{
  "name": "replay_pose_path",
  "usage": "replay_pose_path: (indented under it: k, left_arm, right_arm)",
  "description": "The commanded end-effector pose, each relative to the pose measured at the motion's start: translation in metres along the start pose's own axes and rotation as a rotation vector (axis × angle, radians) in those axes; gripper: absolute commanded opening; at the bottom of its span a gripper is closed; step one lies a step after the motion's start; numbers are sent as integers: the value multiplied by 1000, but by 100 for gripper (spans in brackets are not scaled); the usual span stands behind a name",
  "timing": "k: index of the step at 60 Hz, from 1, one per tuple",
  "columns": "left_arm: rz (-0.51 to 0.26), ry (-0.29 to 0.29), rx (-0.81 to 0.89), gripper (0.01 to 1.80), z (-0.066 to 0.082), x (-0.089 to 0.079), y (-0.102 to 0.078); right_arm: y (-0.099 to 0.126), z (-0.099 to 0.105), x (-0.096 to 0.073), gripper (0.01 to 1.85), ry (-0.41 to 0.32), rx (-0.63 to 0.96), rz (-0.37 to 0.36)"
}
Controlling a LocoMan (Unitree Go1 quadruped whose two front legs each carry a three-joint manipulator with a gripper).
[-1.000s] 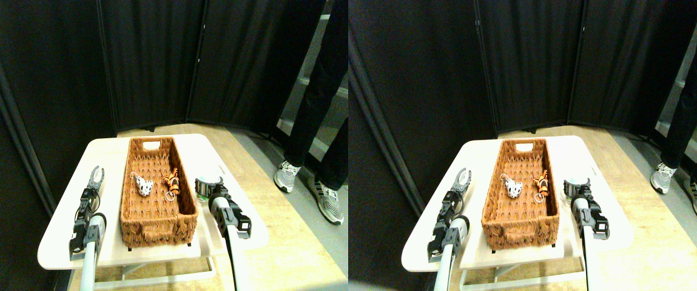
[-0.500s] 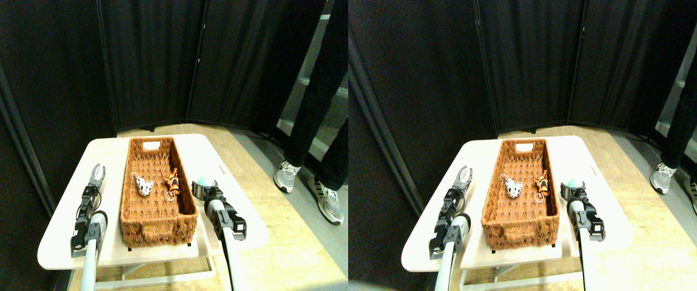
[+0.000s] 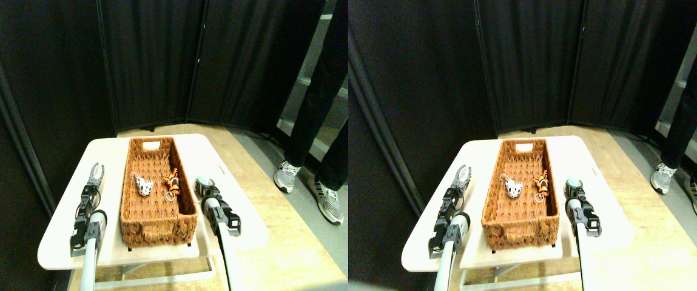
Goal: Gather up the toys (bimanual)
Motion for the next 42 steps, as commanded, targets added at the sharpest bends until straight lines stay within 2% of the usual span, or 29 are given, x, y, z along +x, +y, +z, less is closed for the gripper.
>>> replay_pose_path:
  k: [1,8,9,17,22,32,42]
  left_arm:
    - [-21,-32,-6,3,4,1,-6]
    - [-24,-29,0,3,5,1,-6]
    - [-30,-22,0,3,6,1,-7]
    - [-38,-19,3,3,8,0,-8]
    - [-36,-28,-7,2,10,0,-7]
    - [-26,-49,-9,1,12,-1,-9]
    - [-27,-55,8,1,13,-1,-11]
  right_arm:
    - [9,-1,-4,1,-61,-16,31]
    - [20,2,-10,1,-65,-42,83]
    - [27,4,-12,1,-57,-63,119]
    - [48,6,-21,1,-35,-99,199]
    - [70,5,-33,1,-8,-137,263]
    - [105,-2,-51,1,75,-190,327]
    - [126,-16,-64,1,121,-243,366]
